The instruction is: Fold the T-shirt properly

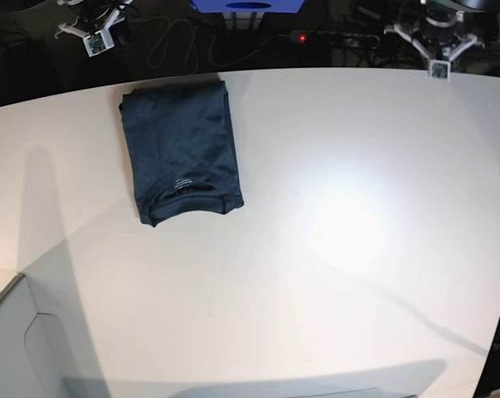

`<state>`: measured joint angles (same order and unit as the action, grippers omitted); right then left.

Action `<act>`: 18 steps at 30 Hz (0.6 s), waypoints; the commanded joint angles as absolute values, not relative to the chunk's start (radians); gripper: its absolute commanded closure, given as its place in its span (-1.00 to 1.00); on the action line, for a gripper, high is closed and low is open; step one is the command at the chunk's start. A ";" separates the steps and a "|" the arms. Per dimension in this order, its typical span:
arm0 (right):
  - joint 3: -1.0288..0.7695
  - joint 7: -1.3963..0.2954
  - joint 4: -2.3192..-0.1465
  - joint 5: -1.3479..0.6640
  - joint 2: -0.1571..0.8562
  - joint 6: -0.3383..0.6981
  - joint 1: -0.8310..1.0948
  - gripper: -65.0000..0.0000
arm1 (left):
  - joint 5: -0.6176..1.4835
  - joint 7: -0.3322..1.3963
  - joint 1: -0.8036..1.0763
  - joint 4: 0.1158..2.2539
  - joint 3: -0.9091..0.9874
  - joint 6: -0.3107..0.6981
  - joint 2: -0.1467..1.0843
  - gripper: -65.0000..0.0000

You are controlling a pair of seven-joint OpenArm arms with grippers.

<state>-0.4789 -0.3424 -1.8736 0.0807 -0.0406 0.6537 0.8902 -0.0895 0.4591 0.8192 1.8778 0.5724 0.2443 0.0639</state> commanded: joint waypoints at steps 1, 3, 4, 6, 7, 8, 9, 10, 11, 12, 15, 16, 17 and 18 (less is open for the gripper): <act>-0.461 -0.331 -1.842 0.071 -0.022 0.664 0.905 1.00 | -0.071 0.458 0.855 1.870 0.575 0.242 0.054 1.00; -0.423 -0.323 -1.750 0.070 0.010 0.664 0.900 1.00 | -0.024 0.458 0.885 1.830 0.567 0.242 0.050 1.00; -0.400 -0.315 -1.705 0.068 0.024 0.664 0.883 1.00 | 0.005 0.458 0.894 1.801 0.565 0.242 0.050 1.00; -0.352 -0.278 -1.583 0.068 0.044 0.664 0.835 1.00 | 0.093 0.456 0.880 1.693 0.565 0.242 0.061 1.00; -0.338 -0.259 -1.512 0.068 0.051 0.664 0.811 1.00 | 0.119 0.455 0.863 1.627 0.565 0.242 0.064 1.00; -0.325 -0.234 -1.445 0.068 0.051 0.664 0.780 1.00 | 0.137 0.449 0.835 1.569 0.565 0.242 0.074 1.00; -0.315 -0.208 -1.366 0.073 0.051 0.664 0.745 1.00 | 0.148 0.429 0.802 1.497 0.564 0.242 0.088 1.00; -0.308 -0.177 -1.282 0.073 0.051 0.664 0.708 1.00 | 0.148 0.392 0.769 1.419 0.553 0.242 0.102 1.00; -0.297 -0.148 -1.213 0.073 0.051 0.664 0.677 1.00 | 0.140 0.354 0.742 1.354 0.529 0.242 0.113 1.00; -0.283 -0.119 -1.148 0.073 0.059 0.664 0.647 1.00 | 0.133 0.311 0.717 1.291 0.503 0.242 0.131 1.00; -0.217 -0.024 -0.949 0.073 0.093 0.659 0.549 1.00 | 0.128 0.166 0.636 1.078 0.381 0.242 0.196 1.00; -0.208 -0.001 -0.901 0.073 0.099 0.656 0.526 1.00 | 0.131 0.133 0.605 1.006 0.346 0.242 0.216 1.00; -0.203 0.027 -0.851 0.073 0.101 0.634 0.503 1.00 | 0.131 0.102 0.568 0.928 0.306 0.242 0.229 1.00; -0.205 0.058 -0.811 0.073 0.101 0.590 0.483 1.00 | 0.131 0.070 0.526 0.832 0.269 0.242 0.242 1.00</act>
